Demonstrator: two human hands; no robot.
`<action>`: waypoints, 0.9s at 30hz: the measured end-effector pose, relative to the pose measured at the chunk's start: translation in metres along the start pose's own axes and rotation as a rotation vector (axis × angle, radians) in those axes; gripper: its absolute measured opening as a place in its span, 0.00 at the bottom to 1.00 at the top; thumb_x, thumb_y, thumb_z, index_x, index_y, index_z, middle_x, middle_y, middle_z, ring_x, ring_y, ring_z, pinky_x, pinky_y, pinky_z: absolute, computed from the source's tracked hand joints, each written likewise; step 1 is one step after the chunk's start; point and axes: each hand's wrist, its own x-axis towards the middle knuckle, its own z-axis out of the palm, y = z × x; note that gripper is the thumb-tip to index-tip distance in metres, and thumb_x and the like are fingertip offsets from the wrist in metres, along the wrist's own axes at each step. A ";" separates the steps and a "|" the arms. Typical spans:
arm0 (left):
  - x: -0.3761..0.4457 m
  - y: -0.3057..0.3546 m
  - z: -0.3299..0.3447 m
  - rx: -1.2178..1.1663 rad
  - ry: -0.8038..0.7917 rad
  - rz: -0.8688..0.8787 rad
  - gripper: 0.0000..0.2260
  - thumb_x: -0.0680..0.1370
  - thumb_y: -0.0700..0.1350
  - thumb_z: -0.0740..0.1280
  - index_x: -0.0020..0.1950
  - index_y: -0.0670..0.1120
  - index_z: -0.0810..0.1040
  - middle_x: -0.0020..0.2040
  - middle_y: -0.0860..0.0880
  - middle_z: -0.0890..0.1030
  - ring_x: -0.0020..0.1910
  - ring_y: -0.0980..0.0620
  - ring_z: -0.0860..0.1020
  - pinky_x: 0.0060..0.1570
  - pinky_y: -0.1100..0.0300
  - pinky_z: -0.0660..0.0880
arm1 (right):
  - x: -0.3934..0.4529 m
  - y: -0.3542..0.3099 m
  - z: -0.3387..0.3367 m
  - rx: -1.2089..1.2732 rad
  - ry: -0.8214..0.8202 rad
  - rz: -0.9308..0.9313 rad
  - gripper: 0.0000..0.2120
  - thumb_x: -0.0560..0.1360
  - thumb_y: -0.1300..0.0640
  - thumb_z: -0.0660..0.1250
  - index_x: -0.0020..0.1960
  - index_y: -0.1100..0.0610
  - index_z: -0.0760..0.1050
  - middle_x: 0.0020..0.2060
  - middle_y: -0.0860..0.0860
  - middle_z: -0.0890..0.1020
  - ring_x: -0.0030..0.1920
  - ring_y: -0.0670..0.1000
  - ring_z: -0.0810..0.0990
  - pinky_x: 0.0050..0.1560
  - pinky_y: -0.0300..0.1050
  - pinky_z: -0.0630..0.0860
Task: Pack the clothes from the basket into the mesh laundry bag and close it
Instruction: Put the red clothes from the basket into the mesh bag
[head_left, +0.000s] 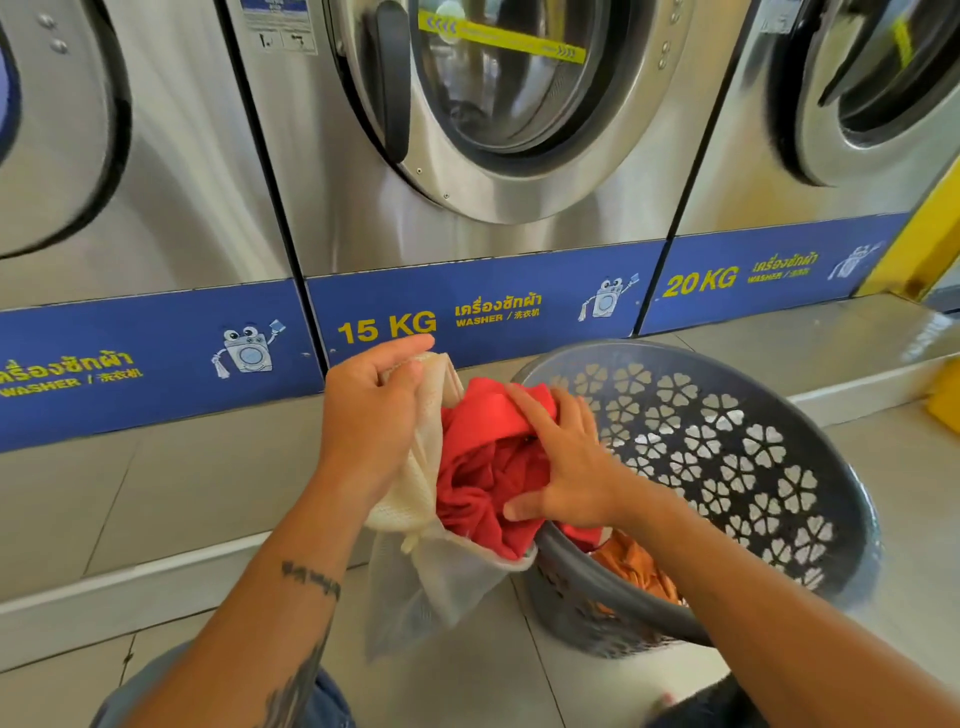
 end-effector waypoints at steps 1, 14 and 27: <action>-0.001 -0.001 0.000 0.009 -0.004 0.008 0.13 0.79 0.40 0.64 0.57 0.53 0.84 0.52 0.62 0.81 0.51 0.74 0.74 0.50 0.78 0.69 | 0.002 0.004 0.005 0.131 -0.128 0.039 0.60 0.59 0.45 0.81 0.79 0.36 0.45 0.76 0.53 0.57 0.75 0.56 0.60 0.73 0.54 0.64; -0.005 -0.005 -0.004 0.160 -0.028 -0.043 0.15 0.77 0.40 0.65 0.59 0.53 0.83 0.58 0.56 0.82 0.59 0.59 0.77 0.58 0.64 0.71 | -0.006 -0.027 0.004 -0.192 0.137 -0.063 0.34 0.64 0.51 0.69 0.68 0.38 0.62 0.55 0.52 0.74 0.51 0.63 0.79 0.50 0.55 0.78; -0.005 0.006 0.000 0.006 -0.142 -0.001 0.15 0.77 0.37 0.65 0.53 0.56 0.84 0.53 0.61 0.82 0.53 0.67 0.78 0.44 0.77 0.71 | -0.007 -0.053 0.062 -0.392 0.101 -0.534 0.26 0.67 0.51 0.66 0.65 0.50 0.74 0.56 0.48 0.80 0.56 0.56 0.76 0.50 0.50 0.69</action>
